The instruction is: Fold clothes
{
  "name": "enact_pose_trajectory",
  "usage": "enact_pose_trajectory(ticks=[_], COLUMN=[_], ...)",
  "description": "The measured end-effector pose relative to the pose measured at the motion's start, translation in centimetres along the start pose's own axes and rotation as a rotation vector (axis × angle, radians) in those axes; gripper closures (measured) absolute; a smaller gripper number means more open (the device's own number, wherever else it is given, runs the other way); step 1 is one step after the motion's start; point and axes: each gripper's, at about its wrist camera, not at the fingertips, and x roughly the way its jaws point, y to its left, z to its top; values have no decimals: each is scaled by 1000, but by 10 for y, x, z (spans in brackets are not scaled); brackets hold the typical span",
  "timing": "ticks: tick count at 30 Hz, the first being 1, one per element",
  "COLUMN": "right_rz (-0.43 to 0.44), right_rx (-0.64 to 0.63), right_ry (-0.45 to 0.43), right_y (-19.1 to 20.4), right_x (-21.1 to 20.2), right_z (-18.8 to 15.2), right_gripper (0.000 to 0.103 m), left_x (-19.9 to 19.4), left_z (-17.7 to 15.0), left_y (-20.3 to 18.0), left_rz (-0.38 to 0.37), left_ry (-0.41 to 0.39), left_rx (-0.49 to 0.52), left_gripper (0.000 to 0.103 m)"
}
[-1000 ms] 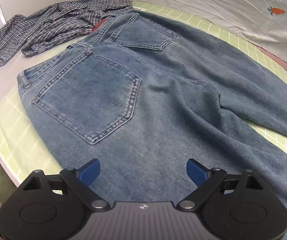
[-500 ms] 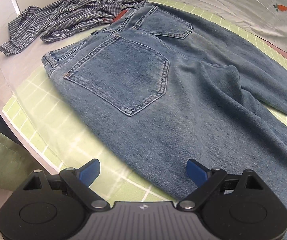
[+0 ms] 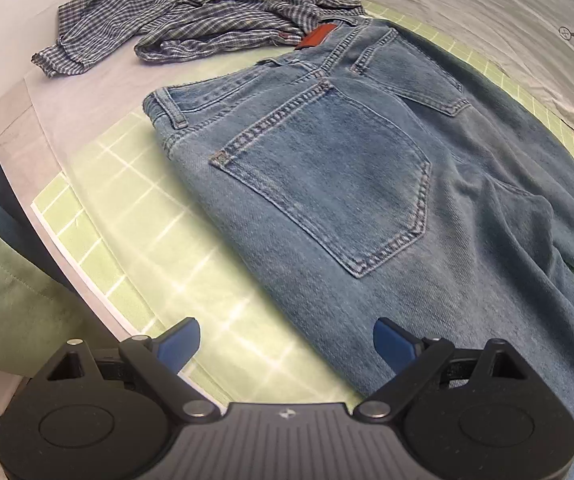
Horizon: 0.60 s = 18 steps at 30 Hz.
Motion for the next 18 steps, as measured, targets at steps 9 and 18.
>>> enact_pose_trajectory(ticks=[9, 18], right_rz=[-22, -48], right_rx=[148, 348], right_ry=[-30, -78], right_y=[4, -7], right_x=[5, 6], right_z=[6, 13], right_gripper=[1, 0], left_x=[22, 42], left_z=[44, 89], left_y=[48, 83], left_rz=[-2, -31], left_ry=[-18, -57], left_rx=[-160, -319], left_gripper=[10, 11])
